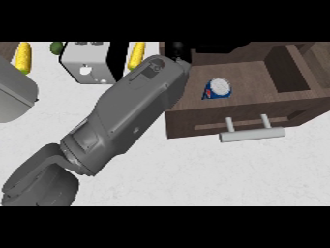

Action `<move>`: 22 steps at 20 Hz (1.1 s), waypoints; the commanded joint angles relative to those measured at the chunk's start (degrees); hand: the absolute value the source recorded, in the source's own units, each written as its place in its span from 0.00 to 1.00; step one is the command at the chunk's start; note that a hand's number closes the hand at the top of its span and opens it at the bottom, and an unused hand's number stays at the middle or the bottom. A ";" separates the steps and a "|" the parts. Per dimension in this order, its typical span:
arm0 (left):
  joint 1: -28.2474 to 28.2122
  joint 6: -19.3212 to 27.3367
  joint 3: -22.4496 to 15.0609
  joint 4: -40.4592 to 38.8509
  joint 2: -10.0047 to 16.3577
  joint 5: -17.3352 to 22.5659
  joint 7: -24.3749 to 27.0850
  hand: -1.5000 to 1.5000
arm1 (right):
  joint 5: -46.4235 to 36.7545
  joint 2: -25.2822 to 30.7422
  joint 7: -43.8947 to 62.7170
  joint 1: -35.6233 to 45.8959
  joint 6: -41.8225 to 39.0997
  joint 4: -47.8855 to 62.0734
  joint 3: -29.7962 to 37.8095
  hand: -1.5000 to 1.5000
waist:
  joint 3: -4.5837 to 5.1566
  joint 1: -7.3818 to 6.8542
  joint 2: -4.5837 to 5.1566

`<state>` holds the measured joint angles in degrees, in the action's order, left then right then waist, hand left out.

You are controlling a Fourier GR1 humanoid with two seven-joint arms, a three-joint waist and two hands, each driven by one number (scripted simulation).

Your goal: Pick up the can, place it into the drawer and close the drawer

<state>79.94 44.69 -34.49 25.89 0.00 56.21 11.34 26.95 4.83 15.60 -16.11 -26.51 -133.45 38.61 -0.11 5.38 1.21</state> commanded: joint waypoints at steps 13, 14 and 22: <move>4.67 3.15 -0.15 2.21 0.00 4.62 3.53 0.00 | -34.54 0.86 -10.47 11.88 -2.10 -4.80 -13.81 0.00 | 0.02 -3.03 0.01; 0.72 1.16 -0.61 4.25 0.00 4.06 4.65 0.00 | -38.48 0.24 -11.66 10.41 -2.15 -3.82 -14.35 0.00 | 0.06 -4.32 -0.53; 1.25 1.36 0.55 3.96 0.00 3.51 3.25 0.00 | -61.01 0.93 -13.91 20.33 5.13 5.62 -28.01 0.00 | 0.11 -5.72 -0.78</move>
<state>81.49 46.47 -34.49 29.78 0.00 60.29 15.27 -24.41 5.49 2.80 0.38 -24.64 -132.14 15.46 -0.01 0.36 0.67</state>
